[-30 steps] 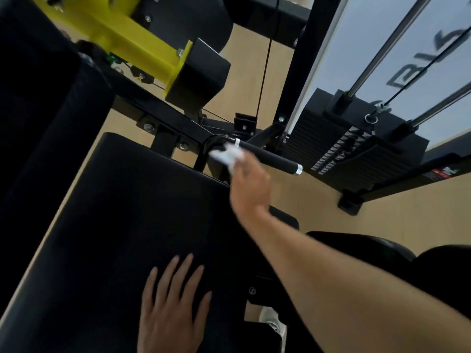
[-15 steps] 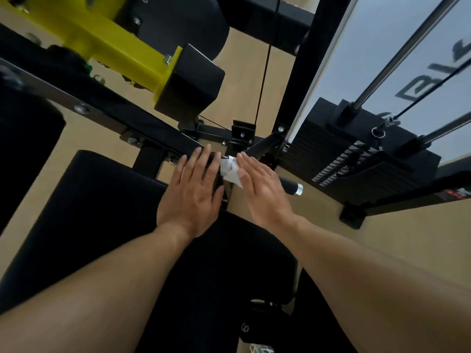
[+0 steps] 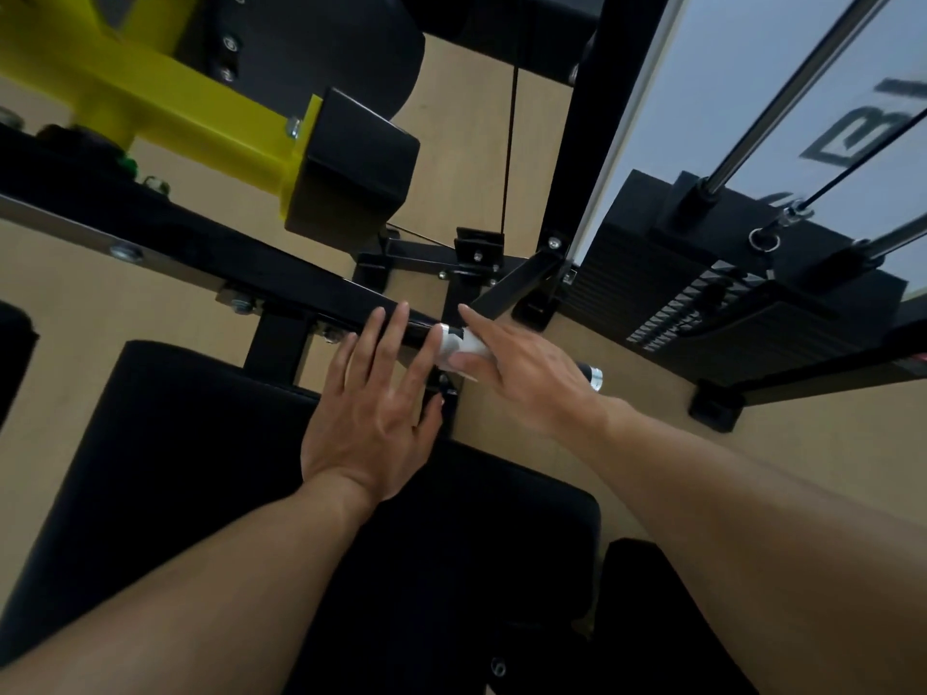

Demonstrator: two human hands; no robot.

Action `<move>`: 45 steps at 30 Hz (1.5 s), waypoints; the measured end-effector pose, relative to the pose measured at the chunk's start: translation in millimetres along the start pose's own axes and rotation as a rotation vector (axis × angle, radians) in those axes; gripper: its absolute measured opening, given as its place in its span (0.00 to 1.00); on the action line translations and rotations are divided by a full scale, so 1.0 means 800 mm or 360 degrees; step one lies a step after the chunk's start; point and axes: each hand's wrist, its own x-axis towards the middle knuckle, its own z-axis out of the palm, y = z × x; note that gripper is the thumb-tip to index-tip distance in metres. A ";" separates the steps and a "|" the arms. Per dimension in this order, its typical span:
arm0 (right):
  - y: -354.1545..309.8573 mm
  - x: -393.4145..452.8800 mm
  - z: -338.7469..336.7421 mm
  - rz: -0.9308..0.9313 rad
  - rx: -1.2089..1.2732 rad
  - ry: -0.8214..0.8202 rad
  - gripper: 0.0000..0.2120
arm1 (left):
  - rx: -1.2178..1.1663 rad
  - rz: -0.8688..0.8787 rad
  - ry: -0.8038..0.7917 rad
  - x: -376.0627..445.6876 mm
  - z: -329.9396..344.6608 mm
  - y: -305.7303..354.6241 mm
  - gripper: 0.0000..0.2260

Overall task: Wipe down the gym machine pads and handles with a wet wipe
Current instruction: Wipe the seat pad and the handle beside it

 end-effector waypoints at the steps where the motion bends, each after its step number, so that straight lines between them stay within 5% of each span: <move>1: 0.003 0.000 -0.001 0.0033 -0.0008 -0.0028 0.33 | 0.0006 -0.0003 -0.0003 0.000 0.001 -0.001 0.31; 12: 0.009 -0.004 0.002 0.0127 -0.0019 0.0035 0.32 | -0.0027 0.0029 -0.0002 -0.001 0.001 0.000 0.33; 16: -0.007 0.004 -0.005 0.0624 0.0668 0.0176 0.29 | -0.0055 0.0023 0.0008 0.000 0.001 -0.001 0.32; 21: -0.006 0.004 -0.005 0.0916 0.0555 0.0182 0.23 | -0.0049 0.0008 -0.0003 0.001 -0.001 0.001 0.34; 25: -0.021 -0.005 -0.001 0.0926 0.1125 0.0745 0.10 | -0.0020 -0.0023 -0.0026 0.002 -0.002 0.002 0.35; 28: -0.055 -0.024 0.018 0.0990 0.1100 0.1321 0.08 | -0.0019 -0.0033 -0.0031 0.002 -0.003 0.002 0.35; 30: -0.084 -0.046 0.042 0.0980 0.1044 0.1438 0.09 | -0.0017 -0.0041 -0.0035 0.002 -0.003 0.003 0.35; 37: -0.098 -0.111 0.117 0.0525 0.0724 0.1234 0.10 | -0.0003 -0.0036 -0.0051 0.003 0.002 0.002 0.35; 45: -0.086 -0.056 0.052 0.0350 0.0537 0.0996 0.12 | -0.0007 -0.0031 -0.0047 0.002 -0.002 0.003 0.33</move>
